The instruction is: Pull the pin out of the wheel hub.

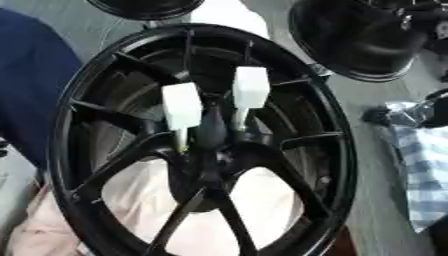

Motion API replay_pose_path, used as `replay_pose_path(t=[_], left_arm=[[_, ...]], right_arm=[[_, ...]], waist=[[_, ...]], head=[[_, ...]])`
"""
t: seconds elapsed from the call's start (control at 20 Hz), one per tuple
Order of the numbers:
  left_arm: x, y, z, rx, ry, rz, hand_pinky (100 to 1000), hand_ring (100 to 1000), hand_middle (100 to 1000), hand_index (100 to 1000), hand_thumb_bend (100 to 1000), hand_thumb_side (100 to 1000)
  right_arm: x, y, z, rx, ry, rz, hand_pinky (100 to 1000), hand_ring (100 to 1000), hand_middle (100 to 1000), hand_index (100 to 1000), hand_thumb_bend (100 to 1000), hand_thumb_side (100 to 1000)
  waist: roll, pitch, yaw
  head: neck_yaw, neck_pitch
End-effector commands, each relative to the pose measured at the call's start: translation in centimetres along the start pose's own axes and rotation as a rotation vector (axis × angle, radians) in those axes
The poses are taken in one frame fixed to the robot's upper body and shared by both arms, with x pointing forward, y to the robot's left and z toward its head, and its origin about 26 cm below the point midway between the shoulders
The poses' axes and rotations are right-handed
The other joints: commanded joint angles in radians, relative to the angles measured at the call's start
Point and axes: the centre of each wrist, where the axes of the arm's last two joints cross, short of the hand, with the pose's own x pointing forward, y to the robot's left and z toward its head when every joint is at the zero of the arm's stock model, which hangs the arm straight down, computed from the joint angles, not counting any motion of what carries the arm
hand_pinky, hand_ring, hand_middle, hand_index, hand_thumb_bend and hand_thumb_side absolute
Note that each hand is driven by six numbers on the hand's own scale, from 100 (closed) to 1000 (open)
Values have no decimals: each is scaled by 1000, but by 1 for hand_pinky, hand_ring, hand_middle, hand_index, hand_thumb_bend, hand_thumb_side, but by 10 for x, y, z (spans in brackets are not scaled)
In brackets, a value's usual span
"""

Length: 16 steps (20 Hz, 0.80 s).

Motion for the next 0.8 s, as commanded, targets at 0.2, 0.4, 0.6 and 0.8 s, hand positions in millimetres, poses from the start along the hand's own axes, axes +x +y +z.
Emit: replay_pose_path(t=[0.2,0.4,0.6,0.8], left_arm=[[9,1,-4,-15,-32,-5,576,555,527,687,100,847],[6,1,-2,-20,-23,-6,577,555,527,687,100,848],[4,0,-1,-25,-14,-7,577,556,527,687,100,848],[1,-1,0,-25,-5,-6,578,556,528,687,100,848]], right_arm=[[3,-21,-13,54,38,-70,814,857,755,841,648,334],[-2,-25,-27,66,65,-160,809,862,759,839,649,343],[-10,-20,-47,102,105,-225,799,864,758,839,657,343],[-9,-18,-72,119,126,-268,796,865,759,838,657,342]], waist=[[4,-29,5],[2,-40,5],[1,-54,3],[2,-65,-2]], head=[[-19,3],[-28,18],[-30,33],[-33,45]])
